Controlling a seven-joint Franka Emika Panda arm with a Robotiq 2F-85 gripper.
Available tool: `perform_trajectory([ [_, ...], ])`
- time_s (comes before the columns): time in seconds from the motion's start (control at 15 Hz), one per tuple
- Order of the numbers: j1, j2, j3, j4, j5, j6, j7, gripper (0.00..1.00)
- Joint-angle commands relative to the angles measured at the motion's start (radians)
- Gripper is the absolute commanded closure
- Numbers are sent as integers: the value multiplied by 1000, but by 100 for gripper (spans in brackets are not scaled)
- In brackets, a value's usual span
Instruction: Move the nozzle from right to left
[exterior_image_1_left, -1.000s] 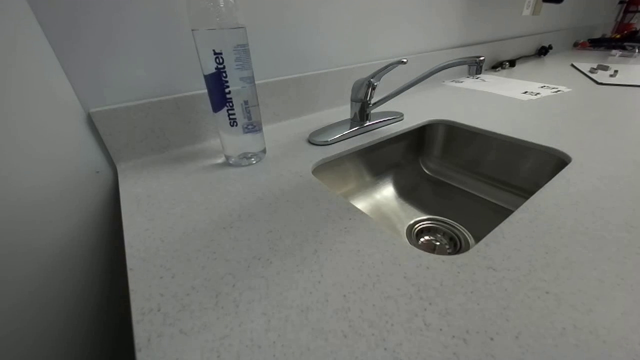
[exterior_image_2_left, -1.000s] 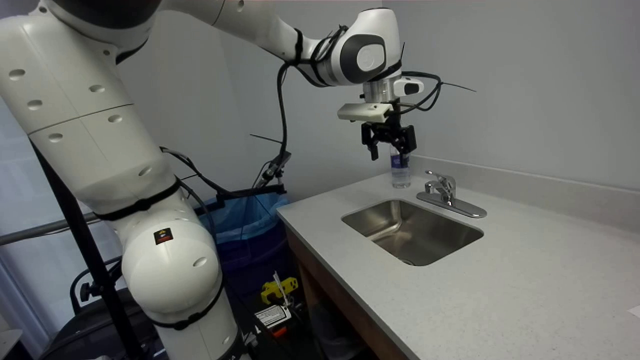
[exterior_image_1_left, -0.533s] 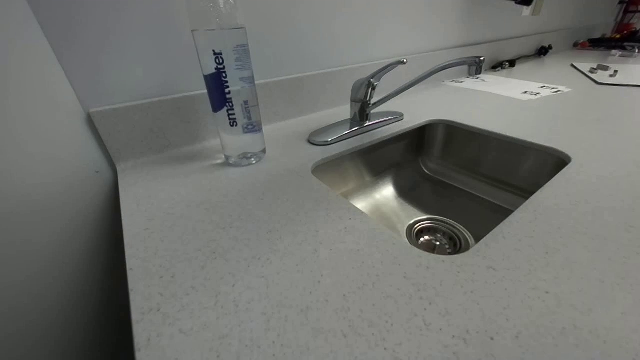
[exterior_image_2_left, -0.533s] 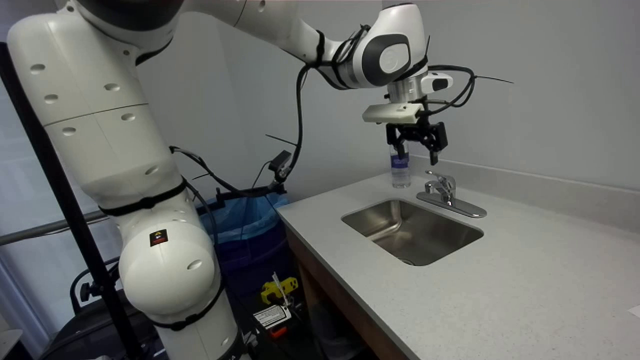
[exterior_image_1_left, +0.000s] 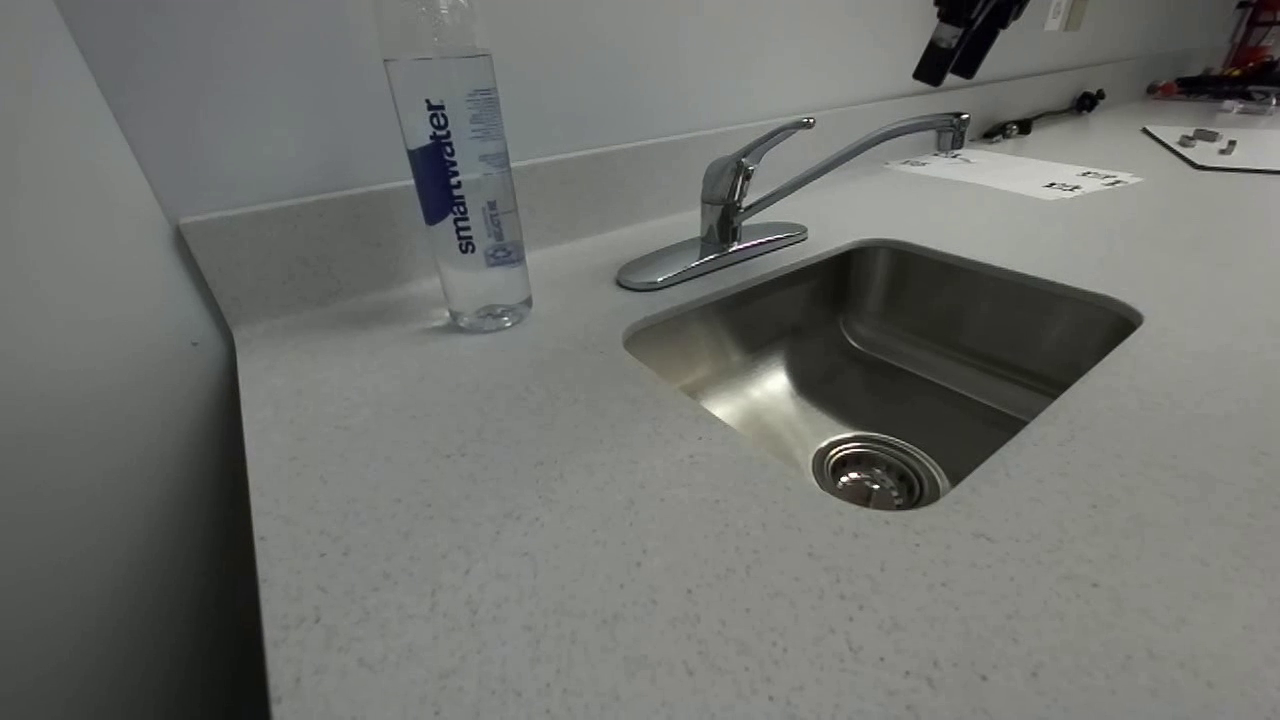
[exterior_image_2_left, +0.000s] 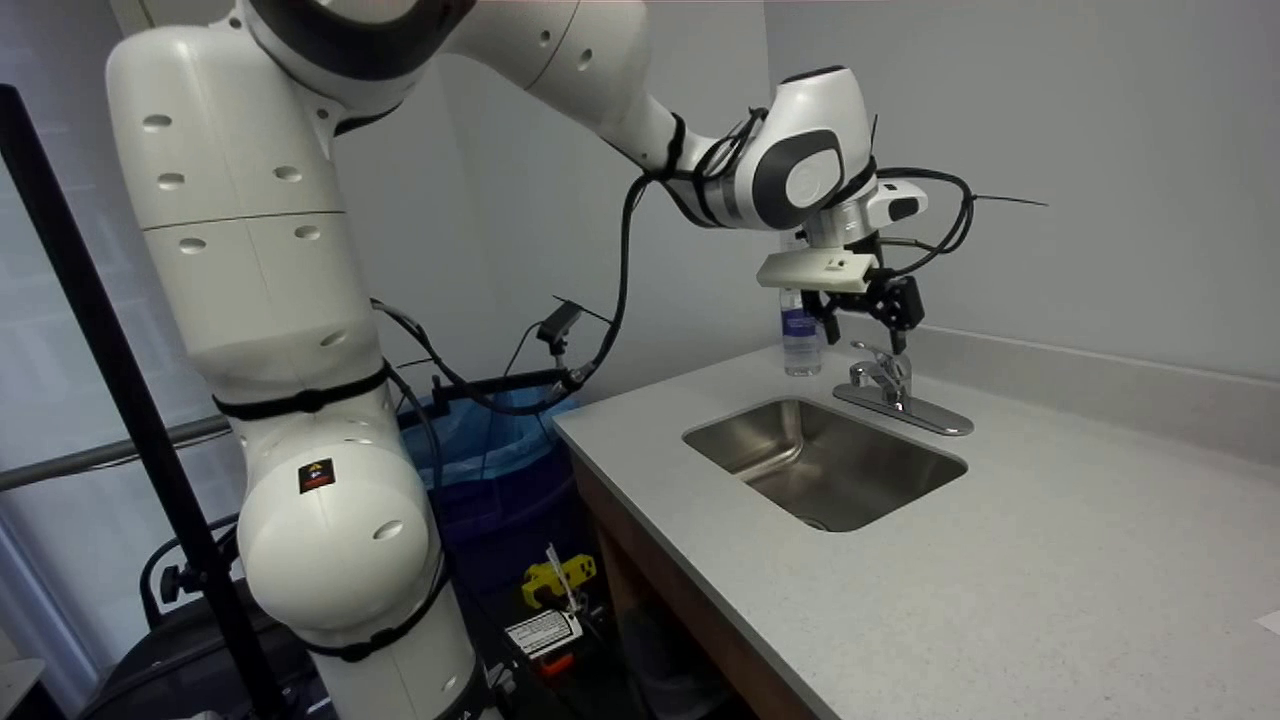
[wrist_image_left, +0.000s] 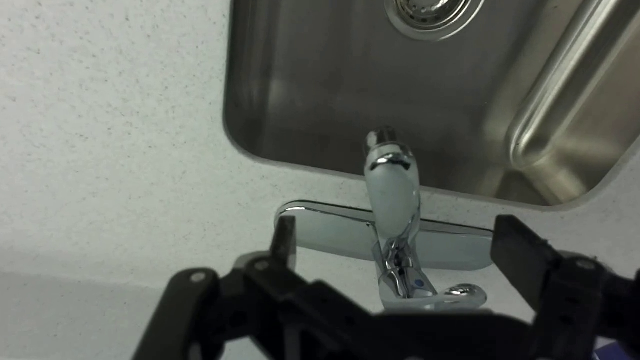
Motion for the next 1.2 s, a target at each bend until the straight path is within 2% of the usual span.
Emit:
perform_trajectory([
  [0.0,-11,52,20,28,16,38,-37,0],
  [1.13,4,99,93,34,74,46,-99,0],
])
